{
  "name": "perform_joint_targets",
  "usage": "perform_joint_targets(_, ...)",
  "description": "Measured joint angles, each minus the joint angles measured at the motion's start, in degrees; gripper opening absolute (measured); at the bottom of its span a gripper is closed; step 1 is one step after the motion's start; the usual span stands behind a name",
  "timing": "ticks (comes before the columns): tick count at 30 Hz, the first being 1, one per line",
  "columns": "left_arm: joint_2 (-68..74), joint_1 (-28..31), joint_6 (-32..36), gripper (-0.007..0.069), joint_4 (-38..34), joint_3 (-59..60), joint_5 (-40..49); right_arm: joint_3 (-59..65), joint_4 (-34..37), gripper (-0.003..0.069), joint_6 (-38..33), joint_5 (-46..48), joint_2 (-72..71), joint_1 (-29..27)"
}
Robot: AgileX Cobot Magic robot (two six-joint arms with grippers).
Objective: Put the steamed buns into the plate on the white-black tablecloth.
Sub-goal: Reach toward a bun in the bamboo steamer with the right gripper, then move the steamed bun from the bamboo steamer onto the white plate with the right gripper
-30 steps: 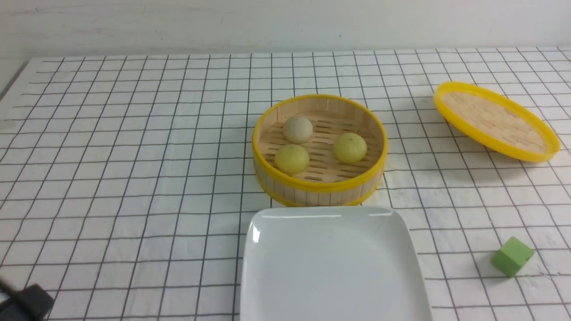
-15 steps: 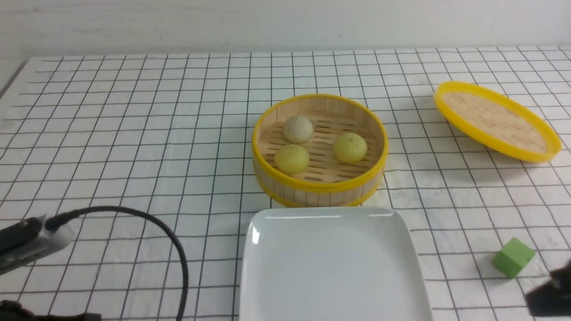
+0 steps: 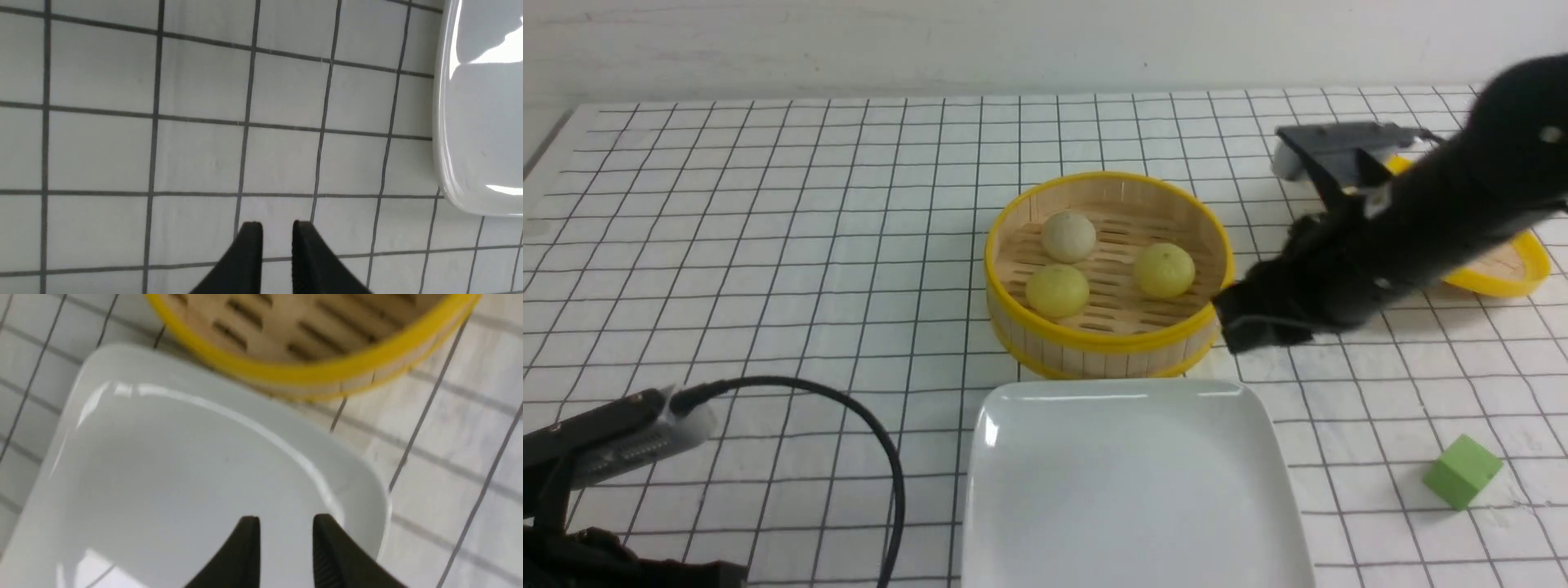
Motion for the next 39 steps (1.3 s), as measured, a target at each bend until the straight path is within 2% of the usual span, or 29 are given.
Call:
perform_joint_targets(5,0.0,0.0,0.0,0.0240,0.0,0.0,-1.3,-11.2,-7.9,0.0353,1.4,-6.2,12.2,0.7)
perform_joint_targets(11,0.0,0.0,0.0,0.0260,0.0,0.0,-1.8,-15.2,-14.6,0.0368,2.9,-12.7,20.5,0.7)
perform_joint_targets(14,0.0,0.0,0.0,0.0262,0.0,0.0,-1.9,-15.5,-16.2,0.0294,5.0,-14.1,22.8,0.7)
perform_joint_targets(18,0.0,0.0,0.0,0.0262,0.0,0.0,-2.0,-15.6,-16.2,0.0059,5.5,-13.0,21.9,0.7)
perform_joint_targets(19,0.0,0.0,0.0,0.0262,0.0,0.0,-2.0,-15.6,-16.2,0.0022,5.6,-11.4,20.5,0.7)
perform_joint_targets(25,0.0,0.0,0.0,0.0262,0.0,0.0,-2.0,-15.2,-15.9,0.0013,5.6,-2.1,11.1,0.7)
perform_joint_targets(27,0.0,0.0,0.0,0.0262,0.0,0.0,-2.2,-12.5,-14.4,0.0013,5.6,3.0,3.1,0.7)
perform_joint_targets(29,0.0,0.0,0.0,0.0262,0.0,0.0,-2.4,-9.0,-12.7,0.0013,5.8,4.1,-1.1,0.7)
perform_joint_targets(33,0.0,0.0,0.0,0.0262,-0.3,0.0,-3.7,5.3,-4.4,0.0013,6.3,-0.5,-8.1,1.1)
perform_joint_targets(35,0.0,0.0,0.0,0.0262,-0.3,0.0,-3.8,7.8,-2.4,0.0013,6.3,-2.9,-8.6,1.4)
perform_joint_targets(36,0.0,0.0,0.0,0.0262,-0.6,0.0,-4.2,13.1,2.0,0.0013,5.4,-7.7,-8.5,2.8)
perform_joint_targets(39,0.0,0.0,0.0,0.0262,-0.7,0.0,-4.5,18.0,4.8,0.0017,2.5,-12.7,-7.5,5.6)
